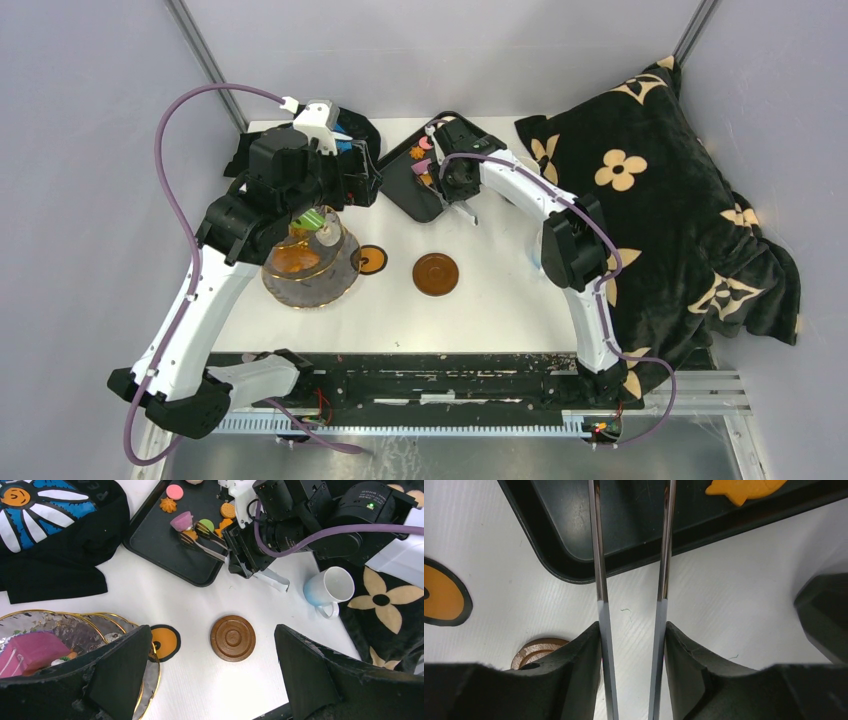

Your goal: Serve the afternoon tea

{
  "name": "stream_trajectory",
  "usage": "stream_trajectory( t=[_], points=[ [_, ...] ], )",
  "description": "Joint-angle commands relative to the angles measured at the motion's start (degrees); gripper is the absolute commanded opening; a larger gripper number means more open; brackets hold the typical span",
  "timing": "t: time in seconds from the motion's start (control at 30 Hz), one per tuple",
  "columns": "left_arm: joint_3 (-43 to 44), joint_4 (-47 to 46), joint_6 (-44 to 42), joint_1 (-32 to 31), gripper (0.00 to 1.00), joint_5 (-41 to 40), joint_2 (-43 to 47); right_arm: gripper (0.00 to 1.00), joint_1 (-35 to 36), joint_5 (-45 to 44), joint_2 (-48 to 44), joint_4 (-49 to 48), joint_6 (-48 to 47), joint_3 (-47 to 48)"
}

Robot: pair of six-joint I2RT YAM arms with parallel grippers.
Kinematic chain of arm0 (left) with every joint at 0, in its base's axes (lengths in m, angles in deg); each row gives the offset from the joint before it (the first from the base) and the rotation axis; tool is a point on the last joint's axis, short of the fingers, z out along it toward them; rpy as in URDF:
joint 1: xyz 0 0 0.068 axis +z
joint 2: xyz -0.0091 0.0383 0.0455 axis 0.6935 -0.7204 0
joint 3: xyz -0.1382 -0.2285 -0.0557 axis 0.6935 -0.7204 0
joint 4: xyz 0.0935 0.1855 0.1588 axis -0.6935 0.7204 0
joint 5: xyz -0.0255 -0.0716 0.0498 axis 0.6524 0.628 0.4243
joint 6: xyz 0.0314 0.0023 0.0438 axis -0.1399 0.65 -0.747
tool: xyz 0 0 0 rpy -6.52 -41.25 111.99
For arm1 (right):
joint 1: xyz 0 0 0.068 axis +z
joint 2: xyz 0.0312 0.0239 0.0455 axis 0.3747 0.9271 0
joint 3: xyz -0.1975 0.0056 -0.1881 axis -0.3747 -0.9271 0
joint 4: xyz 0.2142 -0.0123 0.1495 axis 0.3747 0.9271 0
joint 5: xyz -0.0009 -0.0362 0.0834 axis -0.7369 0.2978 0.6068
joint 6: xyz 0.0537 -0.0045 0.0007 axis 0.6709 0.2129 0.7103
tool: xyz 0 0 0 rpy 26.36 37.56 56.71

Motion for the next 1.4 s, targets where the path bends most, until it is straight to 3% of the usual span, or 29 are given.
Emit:
stream_trajectory(
  t=[0.0, 0.3, 0.87, 1.37],
  points=[
    [1.8, -1.6, -2.0, -0.1, 0.99, -1.1, 0.4, 0.50, 0.3, -2.1, 0.1, -0.2, -0.6, 4.4],
    [1.9, -1.5, -1.9, -0.1, 0.99, -1.4, 0.4, 0.30, 0.3, -0.8, -6.2, 0.7, -0.1, 1.0],
    [1.1, -2.2, -1.5, -0.1, 0.99, -2.7, 2.2, 0.26, 2.4, 3.5, -22.4, 1.7, 1.7, -8.1],
    [0.9, -2.4, -1.4, -0.1, 0.99, -4.3, 3.4, 0.24, 15.6, 12.5, -16.7, -1.9, 4.2, -5.5]
  ],
)
